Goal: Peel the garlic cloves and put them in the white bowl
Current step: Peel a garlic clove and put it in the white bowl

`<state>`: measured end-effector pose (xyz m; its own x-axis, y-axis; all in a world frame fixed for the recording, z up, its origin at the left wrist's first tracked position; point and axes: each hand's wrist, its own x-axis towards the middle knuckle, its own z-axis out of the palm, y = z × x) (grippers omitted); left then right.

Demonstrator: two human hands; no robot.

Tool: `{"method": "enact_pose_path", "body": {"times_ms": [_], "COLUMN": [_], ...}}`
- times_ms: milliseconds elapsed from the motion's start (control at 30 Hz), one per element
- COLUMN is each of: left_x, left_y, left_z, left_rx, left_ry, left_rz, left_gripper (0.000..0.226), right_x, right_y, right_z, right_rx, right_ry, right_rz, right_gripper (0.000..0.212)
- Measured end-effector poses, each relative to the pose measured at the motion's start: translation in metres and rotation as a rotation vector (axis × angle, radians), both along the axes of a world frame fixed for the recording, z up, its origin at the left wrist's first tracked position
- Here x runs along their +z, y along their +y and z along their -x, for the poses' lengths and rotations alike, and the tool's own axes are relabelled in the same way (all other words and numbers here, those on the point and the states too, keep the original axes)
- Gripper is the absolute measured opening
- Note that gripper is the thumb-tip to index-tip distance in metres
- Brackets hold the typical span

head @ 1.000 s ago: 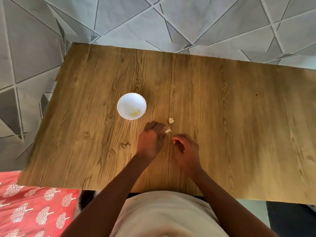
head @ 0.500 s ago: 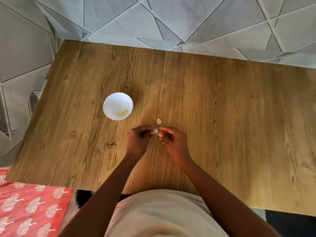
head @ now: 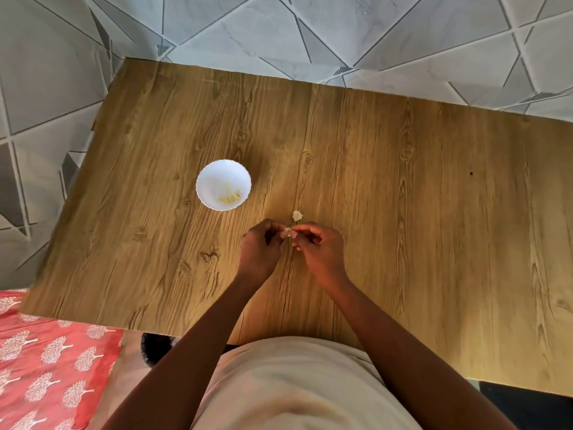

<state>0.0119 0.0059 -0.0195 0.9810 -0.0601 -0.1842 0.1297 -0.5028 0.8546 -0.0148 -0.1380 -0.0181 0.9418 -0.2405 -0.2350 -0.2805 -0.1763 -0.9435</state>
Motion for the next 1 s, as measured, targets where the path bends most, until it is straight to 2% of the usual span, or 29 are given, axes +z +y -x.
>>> {"method": "enact_pose_path", "body": {"times_ms": [133,200,500,600,1000], "left_x": [-0.005,-0.008,-0.011,-0.014,-0.021], "left_y": [0.002,0.005,0.017,0.022,0.035], "left_z": [0.003,0.004,0.013,0.028,0.044], "left_rx": [0.029,0.039,0.006,0.023,-0.04], "left_ry": [-0.13,-0.2,-0.261,-0.267,-0.329], "left_rz": [-0.059,-0.112,-0.14,-0.127,-0.091], "left_gripper": [0.01,0.012,0.017,0.019,0.021], "right_x": [0.006,0.007,0.006,0.009,0.018], "right_y": [-0.002,-0.006,-0.012,-0.013,-0.001], "right_z": [0.001,0.004,0.012,0.014,0.028], "right_rx": [-0.11,-0.097,0.179,0.216,0.244], "right_ry": [0.017,0.026,0.003,0.021,0.103], "right_rz": [-0.112,-0.11,0.184,0.223,0.101], "right_gripper": [0.015,0.014,0.015,0.014,0.008]}}
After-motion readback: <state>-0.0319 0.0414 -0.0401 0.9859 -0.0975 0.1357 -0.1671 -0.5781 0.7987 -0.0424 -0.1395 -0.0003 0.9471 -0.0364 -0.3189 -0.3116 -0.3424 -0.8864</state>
